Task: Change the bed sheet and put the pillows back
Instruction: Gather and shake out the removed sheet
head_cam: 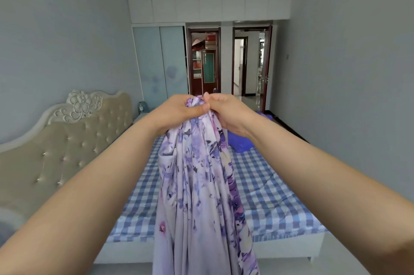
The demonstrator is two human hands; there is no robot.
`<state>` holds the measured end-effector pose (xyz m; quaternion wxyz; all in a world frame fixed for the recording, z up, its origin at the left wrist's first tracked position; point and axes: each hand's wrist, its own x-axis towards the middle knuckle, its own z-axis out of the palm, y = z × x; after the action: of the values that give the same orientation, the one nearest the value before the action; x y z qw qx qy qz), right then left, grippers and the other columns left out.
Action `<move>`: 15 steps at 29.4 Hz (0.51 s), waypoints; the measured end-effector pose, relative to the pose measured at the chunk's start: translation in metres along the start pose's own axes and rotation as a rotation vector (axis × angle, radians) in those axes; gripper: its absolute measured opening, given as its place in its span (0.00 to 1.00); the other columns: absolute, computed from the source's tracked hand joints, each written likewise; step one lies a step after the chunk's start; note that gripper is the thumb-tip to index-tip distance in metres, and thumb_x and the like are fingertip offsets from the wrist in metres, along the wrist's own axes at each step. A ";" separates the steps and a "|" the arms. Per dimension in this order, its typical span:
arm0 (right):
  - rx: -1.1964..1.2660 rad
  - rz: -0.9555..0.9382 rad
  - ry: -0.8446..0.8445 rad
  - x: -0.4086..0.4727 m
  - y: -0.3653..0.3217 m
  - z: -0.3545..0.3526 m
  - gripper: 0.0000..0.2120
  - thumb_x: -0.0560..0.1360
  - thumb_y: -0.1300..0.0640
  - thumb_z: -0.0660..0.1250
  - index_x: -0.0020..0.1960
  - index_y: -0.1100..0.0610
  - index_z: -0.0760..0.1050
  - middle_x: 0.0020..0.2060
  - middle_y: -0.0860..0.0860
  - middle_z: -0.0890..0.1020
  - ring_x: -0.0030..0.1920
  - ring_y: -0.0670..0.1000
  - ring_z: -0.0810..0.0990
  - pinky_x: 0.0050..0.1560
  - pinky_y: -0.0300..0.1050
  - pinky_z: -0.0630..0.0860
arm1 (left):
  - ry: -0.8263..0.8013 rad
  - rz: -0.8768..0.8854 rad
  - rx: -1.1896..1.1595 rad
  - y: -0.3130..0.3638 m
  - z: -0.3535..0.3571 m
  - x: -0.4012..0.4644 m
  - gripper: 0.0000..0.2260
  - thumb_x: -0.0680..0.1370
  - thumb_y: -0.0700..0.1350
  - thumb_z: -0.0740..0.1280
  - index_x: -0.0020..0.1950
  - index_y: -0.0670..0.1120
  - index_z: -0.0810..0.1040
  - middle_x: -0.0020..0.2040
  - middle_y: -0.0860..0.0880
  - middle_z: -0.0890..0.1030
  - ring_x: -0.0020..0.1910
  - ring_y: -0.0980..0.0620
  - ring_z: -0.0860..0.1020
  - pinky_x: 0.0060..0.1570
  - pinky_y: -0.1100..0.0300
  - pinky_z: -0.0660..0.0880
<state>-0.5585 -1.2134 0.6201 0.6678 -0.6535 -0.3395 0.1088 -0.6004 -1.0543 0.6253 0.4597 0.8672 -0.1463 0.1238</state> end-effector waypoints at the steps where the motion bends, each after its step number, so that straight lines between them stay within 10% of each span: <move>1: 0.008 -0.002 -0.001 -0.003 0.002 -0.002 0.09 0.81 0.57 0.58 0.48 0.58 0.77 0.40 0.53 0.83 0.42 0.51 0.82 0.46 0.44 0.79 | 0.011 0.002 -0.007 -0.001 0.001 0.001 0.11 0.74 0.53 0.70 0.51 0.48 0.83 0.49 0.50 0.85 0.46 0.59 0.81 0.50 0.66 0.75; 4: -0.080 -0.013 0.013 -0.012 0.013 -0.013 0.04 0.80 0.60 0.60 0.47 0.54 0.71 0.31 0.45 0.80 0.31 0.43 0.77 0.32 0.37 0.74 | 0.051 0.027 -0.053 -0.002 0.004 0.001 0.11 0.74 0.54 0.70 0.50 0.48 0.83 0.48 0.47 0.85 0.47 0.55 0.82 0.51 0.62 0.76; 8: -0.227 0.046 -0.049 -0.030 0.040 -0.035 0.03 0.77 0.60 0.67 0.47 0.54 0.74 0.37 0.50 0.80 0.38 0.48 0.77 0.44 0.42 0.74 | 0.118 0.052 -0.109 -0.003 -0.005 0.000 0.07 0.75 0.51 0.69 0.37 0.55 0.83 0.36 0.56 0.83 0.37 0.61 0.80 0.39 0.70 0.74; 15: -0.413 0.200 -0.170 -0.055 0.080 -0.057 0.11 0.76 0.56 0.68 0.49 0.65 0.75 0.42 0.55 0.79 0.44 0.50 0.78 0.55 0.45 0.77 | 0.280 0.001 -0.185 -0.004 -0.021 0.007 0.08 0.75 0.55 0.69 0.45 0.51 0.80 0.45 0.48 0.83 0.45 0.52 0.81 0.56 0.54 0.74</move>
<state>-0.5415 -1.2816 0.5320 0.4748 -0.7951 -0.3430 0.1571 -0.5944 -1.0359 0.6363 0.5535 0.7953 -0.0920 0.2295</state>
